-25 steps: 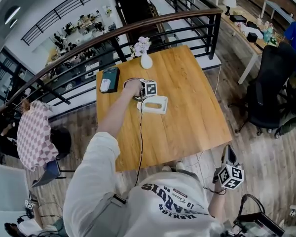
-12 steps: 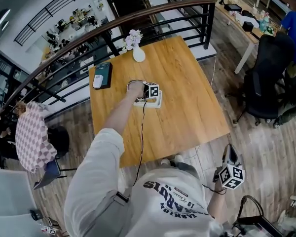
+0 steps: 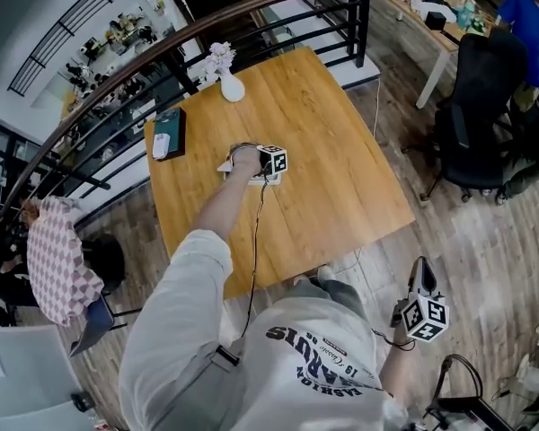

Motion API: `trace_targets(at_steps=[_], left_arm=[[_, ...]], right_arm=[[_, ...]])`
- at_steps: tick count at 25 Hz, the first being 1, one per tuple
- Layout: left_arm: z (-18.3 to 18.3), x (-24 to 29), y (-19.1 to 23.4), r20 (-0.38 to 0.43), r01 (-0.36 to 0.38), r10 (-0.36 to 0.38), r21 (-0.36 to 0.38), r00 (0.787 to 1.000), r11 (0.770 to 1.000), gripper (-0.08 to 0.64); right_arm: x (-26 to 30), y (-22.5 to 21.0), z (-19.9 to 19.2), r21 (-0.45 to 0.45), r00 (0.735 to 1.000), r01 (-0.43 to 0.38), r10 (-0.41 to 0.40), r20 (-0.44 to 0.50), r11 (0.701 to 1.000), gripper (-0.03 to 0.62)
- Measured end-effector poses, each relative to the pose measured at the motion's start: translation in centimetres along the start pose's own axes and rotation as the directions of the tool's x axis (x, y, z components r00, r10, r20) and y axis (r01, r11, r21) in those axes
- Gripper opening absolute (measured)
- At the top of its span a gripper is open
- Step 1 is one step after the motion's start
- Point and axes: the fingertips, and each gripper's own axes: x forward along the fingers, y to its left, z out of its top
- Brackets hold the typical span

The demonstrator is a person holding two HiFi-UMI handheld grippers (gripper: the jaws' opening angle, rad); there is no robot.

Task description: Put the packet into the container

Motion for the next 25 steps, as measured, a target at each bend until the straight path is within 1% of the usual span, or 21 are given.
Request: trace_targets(at_steps=[3,5,7,10,13,15,18,22,25], left_arm=[[1.1,0.4,0.0,-0.012,-0.020,0.021,0.024,1.000,1.000,0.307],[2.4,0.6,-0.5,0.001,-0.030,0.029,0.041,1.000,0.999,0.307],[3.8,1.0,-1.1,0.035,-0.040,0.039,0.044,0.999,0.998,0.307],[5.2,1.6,-1.1,0.124,-0.060,0.061,-0.009,0.990,0.998,0.307],[6.5,1.8,-1.4,0.236,-0.056,0.069,-0.059,0.969,0.997,0.311],[6.8,1.7,-1.4,0.285,-0.064,0.084,-0.078,0.955,0.995,0.325],[6.8,1.1,-1.0,0.332,-0.092,0.116,-0.090,0.936,0.992,0.374],[6.2,-0.3,-0.4,0.381,-0.099,0.128,-0.094,0.916,0.991,0.403],[5.6,-2.2,0.5,0.428,-0.120,0.160,-0.118,0.890,0.986,0.420]], right_arm=[[-0.4,-0.5,-0.4,0.001,1.000,0.017,-0.017,-0.004,1.000,0.011],[-1.0,-1.1,-0.8,0.006,0.999,0.032,-0.032,-0.010,0.999,0.011],[-1.6,-1.4,-1.1,0.011,0.999,0.046,-0.046,-0.015,0.999,0.011],[-2.0,-1.6,-1.2,0.012,0.998,0.056,-0.056,-0.015,0.998,0.011],[-2.5,-1.8,-1.5,0.012,0.997,0.070,-0.070,-0.021,0.997,0.011],[-2.8,-1.9,-1.6,0.007,0.997,0.074,-0.073,-0.024,0.997,0.011],[-3.0,-2.2,-1.7,-0.002,0.997,0.073,-0.073,-0.026,0.997,0.011],[-2.7,-1.9,-1.2,-0.012,0.998,0.056,-0.056,-0.022,0.998,0.011],[-2.0,-1.2,-0.7,-0.023,0.999,0.028,-0.028,-0.020,0.999,0.011]])
